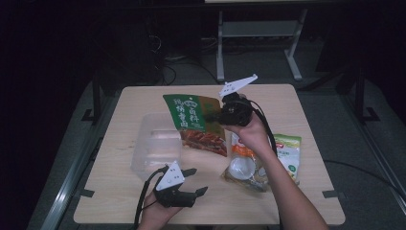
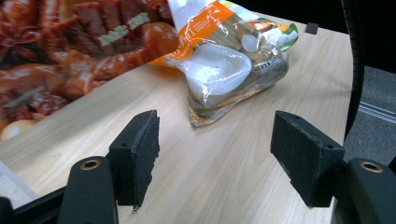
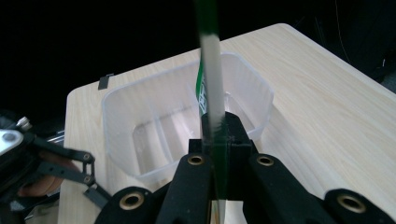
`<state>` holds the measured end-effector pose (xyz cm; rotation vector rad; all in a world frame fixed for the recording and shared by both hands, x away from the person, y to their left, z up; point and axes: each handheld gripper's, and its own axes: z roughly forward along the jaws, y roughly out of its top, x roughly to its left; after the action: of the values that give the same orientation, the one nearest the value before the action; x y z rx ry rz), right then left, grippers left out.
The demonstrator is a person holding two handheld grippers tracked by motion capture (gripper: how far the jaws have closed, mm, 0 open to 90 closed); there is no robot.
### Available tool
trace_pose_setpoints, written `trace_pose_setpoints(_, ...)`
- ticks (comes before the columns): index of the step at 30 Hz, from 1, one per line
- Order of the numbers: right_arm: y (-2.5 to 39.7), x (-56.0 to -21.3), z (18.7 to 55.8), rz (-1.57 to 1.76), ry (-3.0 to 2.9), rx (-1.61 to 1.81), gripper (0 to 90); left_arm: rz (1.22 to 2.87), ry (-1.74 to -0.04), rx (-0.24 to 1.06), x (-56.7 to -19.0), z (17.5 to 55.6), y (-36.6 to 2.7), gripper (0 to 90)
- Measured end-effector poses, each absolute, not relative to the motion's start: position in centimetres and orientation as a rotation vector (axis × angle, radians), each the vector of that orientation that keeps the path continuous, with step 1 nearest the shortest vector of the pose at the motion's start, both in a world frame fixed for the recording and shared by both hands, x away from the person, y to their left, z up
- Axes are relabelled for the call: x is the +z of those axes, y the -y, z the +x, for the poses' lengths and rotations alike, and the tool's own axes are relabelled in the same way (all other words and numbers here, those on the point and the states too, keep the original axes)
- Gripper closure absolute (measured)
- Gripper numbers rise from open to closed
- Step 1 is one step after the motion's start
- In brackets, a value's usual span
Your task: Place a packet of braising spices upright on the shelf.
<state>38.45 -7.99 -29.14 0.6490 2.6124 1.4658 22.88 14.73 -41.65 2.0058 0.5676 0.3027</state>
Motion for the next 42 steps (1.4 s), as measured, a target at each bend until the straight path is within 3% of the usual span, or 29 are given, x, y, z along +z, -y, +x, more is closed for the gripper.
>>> trace_pose_setpoints(21,3.2,-27.8,41.4,0.587,-2.619,1.49,89.8,2.016,-0.537,0.296,-41.9,22.9,-14.4,30.3)
trace_pose_setpoints(42,-2.5,-29.2,45.0,0.609,-2.587,1.575,89.9,1.99,-0.565,0.275,-41.7,23.1,-14.8,28.1)
